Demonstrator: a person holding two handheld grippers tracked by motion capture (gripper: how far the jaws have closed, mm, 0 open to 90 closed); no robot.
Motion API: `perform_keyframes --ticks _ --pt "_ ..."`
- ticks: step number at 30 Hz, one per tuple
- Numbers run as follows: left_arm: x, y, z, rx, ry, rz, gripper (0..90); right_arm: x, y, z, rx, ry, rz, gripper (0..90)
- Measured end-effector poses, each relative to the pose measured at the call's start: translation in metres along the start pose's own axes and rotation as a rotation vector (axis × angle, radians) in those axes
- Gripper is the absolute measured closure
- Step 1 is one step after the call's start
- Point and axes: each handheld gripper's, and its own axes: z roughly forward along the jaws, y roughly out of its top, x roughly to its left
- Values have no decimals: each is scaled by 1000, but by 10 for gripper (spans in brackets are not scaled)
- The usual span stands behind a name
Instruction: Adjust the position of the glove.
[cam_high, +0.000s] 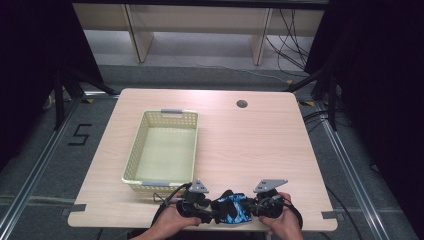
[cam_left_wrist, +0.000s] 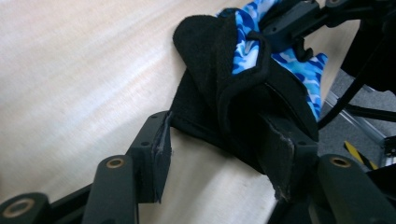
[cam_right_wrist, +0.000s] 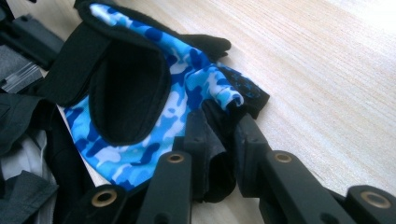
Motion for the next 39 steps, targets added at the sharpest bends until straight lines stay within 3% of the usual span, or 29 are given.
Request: perform_keyframes --ticks 4,5,8,9,14,15,16,18,20,21,24,29,32,39 --pt "1 -1 -2 9 -25 -51 468 1 0 -1 13 -1 5 785" --pt "1 -2 -2 -9 -34 -79 473 0 0 -1 11 -1 2 786" --pt "3 -2 -4 16 -26 -82 483 0 0 -1 9 -2 3 785" --pt "2 -2 -3 8 -42 -83 488 0 0 1 -9 -4 2 785" --pt "0 0 0 19 -45 -87 487 1 0 -1 13 -3 9 783" --pt "0 1 3 2 -56 -94 487 1 0 -1 13 -3 9 783" --pt "-1 3 4 2 -41 -98 486 1 0 -1 14 -4 10 783" --pt "0 4 8 -18 -58 -93 509 1 0 -1 14 -4 11 784" --pt "-1 5 11 -37 -46 -77 545 0 0 -1 3 -17 8 785" --pt "-1 4 11 -37 -38 -47 580 0 0 -2 10 -16 14 786" --pt "-1 1 12 -52 -35 -28 641 -1 -1 -3 16 -8 17 789" --pt "-1 -1 12 -83 -47 -22 757 0 -1 -3 12 -11 39 803" --pt "-1 -1 13 -95 -53 -40 779 0 -2 -4 1 -15 47 810" --pt "4 4 6 -116 -47 -13 813 0 -2 -11 -31 1 76 819"
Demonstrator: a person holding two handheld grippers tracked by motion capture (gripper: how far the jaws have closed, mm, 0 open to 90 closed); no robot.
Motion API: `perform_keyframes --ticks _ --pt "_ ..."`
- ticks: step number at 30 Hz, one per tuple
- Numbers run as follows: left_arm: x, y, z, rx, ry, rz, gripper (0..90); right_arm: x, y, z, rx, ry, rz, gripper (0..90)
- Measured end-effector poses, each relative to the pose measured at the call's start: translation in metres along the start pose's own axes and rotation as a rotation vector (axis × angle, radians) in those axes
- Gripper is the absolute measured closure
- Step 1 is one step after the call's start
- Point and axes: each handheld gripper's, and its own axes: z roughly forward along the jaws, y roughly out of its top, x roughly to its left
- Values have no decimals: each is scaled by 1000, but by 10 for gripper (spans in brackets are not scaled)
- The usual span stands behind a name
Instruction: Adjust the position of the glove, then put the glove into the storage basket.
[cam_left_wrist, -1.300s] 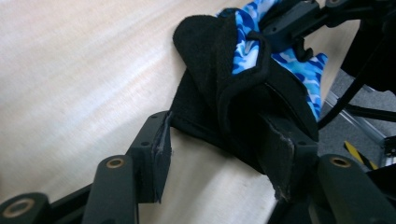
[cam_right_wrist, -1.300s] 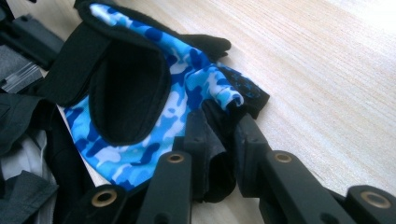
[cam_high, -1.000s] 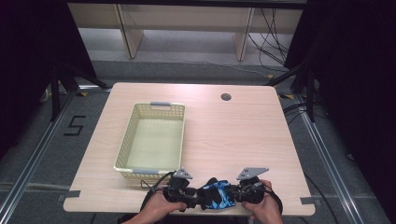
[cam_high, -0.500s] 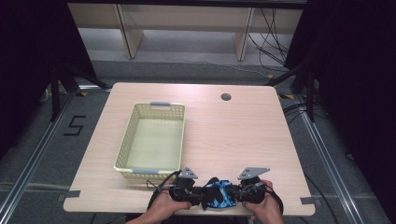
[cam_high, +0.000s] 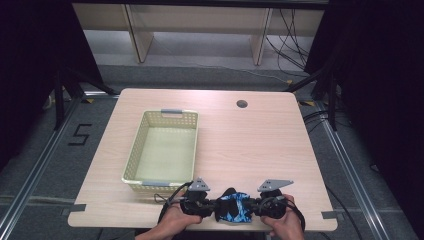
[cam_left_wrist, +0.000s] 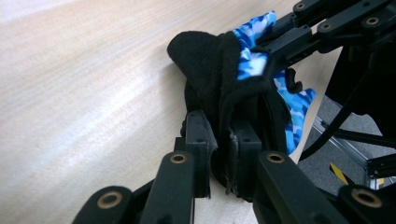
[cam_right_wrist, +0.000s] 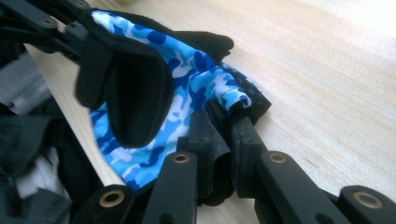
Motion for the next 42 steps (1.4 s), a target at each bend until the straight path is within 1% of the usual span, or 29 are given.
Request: perform_keyframes --ticks 2,4,7,8,11,12,13,15,16,19,21,23,24,25,26,28,29,30,31,33,34,35,36,37,38,39,40,41,42 --pt "3 3 -4 -12 -11 3 815 2 1 -4 -33 11 14 820" --pt "3 5 -6 -17 -12 3 815 3 2 -6 -47 11 1 820" --pt "4 7 -9 -30 -12 5 814 5 3 -8 -59 13 9 819" --pt "4 7 -13 -26 -13 14 814 7 3 -9 -71 33 23 819" --pt "3 8 -16 -32 -10 22 813 8 3 -11 -85 24 11 819" --pt "2 8 -19 -42 -12 22 813 10 3 -12 -83 30 24 819" --pt "2 8 -22 -42 -23 32 812 13 4 -12 -108 41 23 819" --pt "1 8 -25 -53 -22 37 812 13 4 -13 -110 35 11 819" --pt "0 7 -28 -57 -21 53 812 18 5 -14 -117 45 9 819" --pt "0 6 -31 -56 -15 46 812 21 6 -14 -107 50 14 819" --pt "1 5 -34 -59 -18 54 812 23 7 -13 -118 48 0 819" --pt "2 4 -36 -63 -13 55 811 25 8 -12 -115 63 9 819" --pt "2 4 -38 -60 -22 55 811 28 8 -14 -105 55 35 819" --pt "1 4 -39 -64 -21 51 811 28 9 -14 -109 63 15 819" --pt "4 6 -39 -82 -24 94 810 29 10 -15 -118 58 5 819" --pt "1 7 -42 -86 -28 91 809 28 11 -15 -130 49 -12 818" --pt "3 8 -43 -81 -41 109 807 30 11 -16 -138 68 -4 819" --pt "1 8 -43 -85 -32 101 807 30 11 -16 -138 68 -4 819" --pt "-3 7 -46 -72 -18 70 807 32 11 -18 -126 51 9 818" --pt "-2 7 -48 -67 -10 81 807 32 13 -17 -145 52 -25 818" --pt "-2 6 -49 -79 -17 69 807 33 14 -18 -139 48 -29 818" --pt "-2 6 -51 -73 -18 79 807 36 14 -19 -133 54 -7 818" --pt "-2 6 -51 -73 -18 79 807 36 14 -19 -133 54 -7 818" --pt "-1 5 -53 -77 -14 85 807 37 15 -19 -135 51 -24 818" --pt "-1 5 -55 -70 -27 71 807 37 16 -19 -139 48 -36 818" --pt "-1 5 -56 -81 -21 72 807 41 17 -19 -138 64 -3 818" --pt "0 5 -58 -90 -26 83 807 41 18 -19 -138 54 -26 818" --pt "-1 4 -60 -86 -19 70 807 41 19 -19 -143 54 -42 818" --pt "-1 4 -62 -90 -11 73 807 46 22 -20 -130 71 -32 818"
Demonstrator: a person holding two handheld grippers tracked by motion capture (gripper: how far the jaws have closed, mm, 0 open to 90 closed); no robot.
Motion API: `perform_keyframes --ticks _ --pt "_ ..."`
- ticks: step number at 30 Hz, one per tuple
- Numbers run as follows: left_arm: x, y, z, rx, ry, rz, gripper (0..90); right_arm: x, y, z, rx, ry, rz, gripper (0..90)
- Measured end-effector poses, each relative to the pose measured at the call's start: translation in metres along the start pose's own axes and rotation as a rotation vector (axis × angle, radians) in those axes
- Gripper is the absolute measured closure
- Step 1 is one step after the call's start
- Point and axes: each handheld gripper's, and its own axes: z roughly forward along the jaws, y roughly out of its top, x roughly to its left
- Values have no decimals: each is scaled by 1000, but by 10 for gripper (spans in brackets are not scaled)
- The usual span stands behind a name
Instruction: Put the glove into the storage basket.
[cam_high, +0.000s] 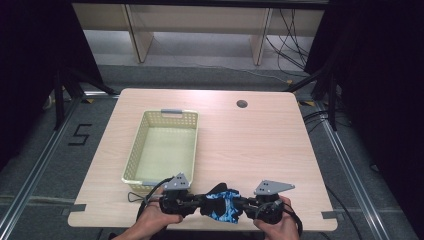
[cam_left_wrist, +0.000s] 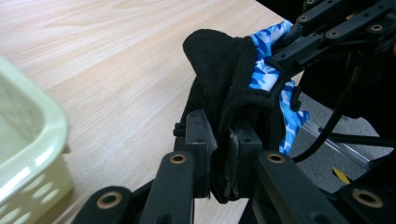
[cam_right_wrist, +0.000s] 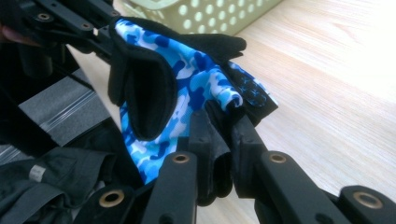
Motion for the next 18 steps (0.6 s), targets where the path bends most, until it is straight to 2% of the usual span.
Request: perform_keyframes --ticks 3,4,9,11,12,16,17,18 --pt "1 0 -5 0 -7 12 807 1 2 0 -4 2 -10 818" --pt "1 0 -7 -4 -6 0 807 2 3 0 -7 0 -18 818" --pt "3 1 -14 -10 -10 2 807 7 9 2 -17 20 -23 817" --pt "3 2 -18 -12 2 2 806 11 12 2 -12 29 -21 817" --pt "4 4 -22 -11 0 4 806 15 15 2 -11 18 -25 817" --pt "5 8 -29 -27 15 1 805 17 20 1 -22 21 -30 817" --pt "6 9 -32 -13 24 16 805 18 23 2 -24 21 -37 817" --pt "6 11 -33 -31 20 11 805 18 25 3 -38 19 -59 818"
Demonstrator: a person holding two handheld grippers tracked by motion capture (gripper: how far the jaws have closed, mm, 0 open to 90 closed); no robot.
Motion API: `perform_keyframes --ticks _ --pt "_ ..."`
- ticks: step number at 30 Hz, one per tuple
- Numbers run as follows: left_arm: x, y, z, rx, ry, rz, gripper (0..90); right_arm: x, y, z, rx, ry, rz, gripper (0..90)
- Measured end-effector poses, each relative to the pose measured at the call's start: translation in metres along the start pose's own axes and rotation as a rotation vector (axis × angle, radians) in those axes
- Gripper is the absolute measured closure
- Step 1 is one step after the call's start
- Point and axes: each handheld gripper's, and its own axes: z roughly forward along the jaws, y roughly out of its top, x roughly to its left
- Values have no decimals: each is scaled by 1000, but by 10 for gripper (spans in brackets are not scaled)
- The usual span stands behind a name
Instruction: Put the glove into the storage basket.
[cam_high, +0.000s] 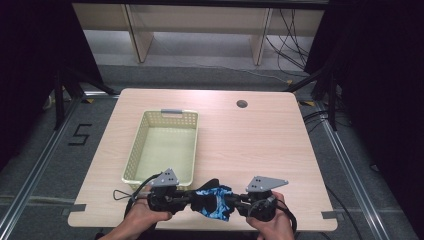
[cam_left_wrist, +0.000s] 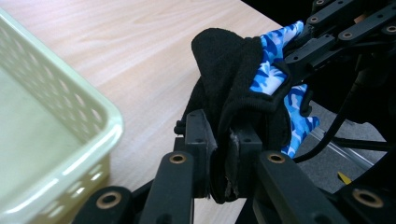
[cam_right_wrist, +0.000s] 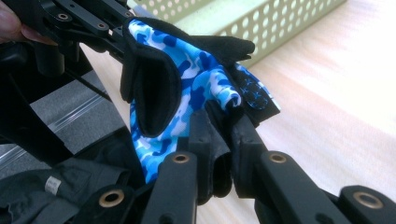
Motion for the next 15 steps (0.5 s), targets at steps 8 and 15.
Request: perform_keyframes --ticks 8,15 --pt "9 11 -20 -25 28 8 804 3 24 6 -9 25 -23 817" --pt "23 17 -36 -26 27 -5 802 7 50 14 13 37 -55 817"
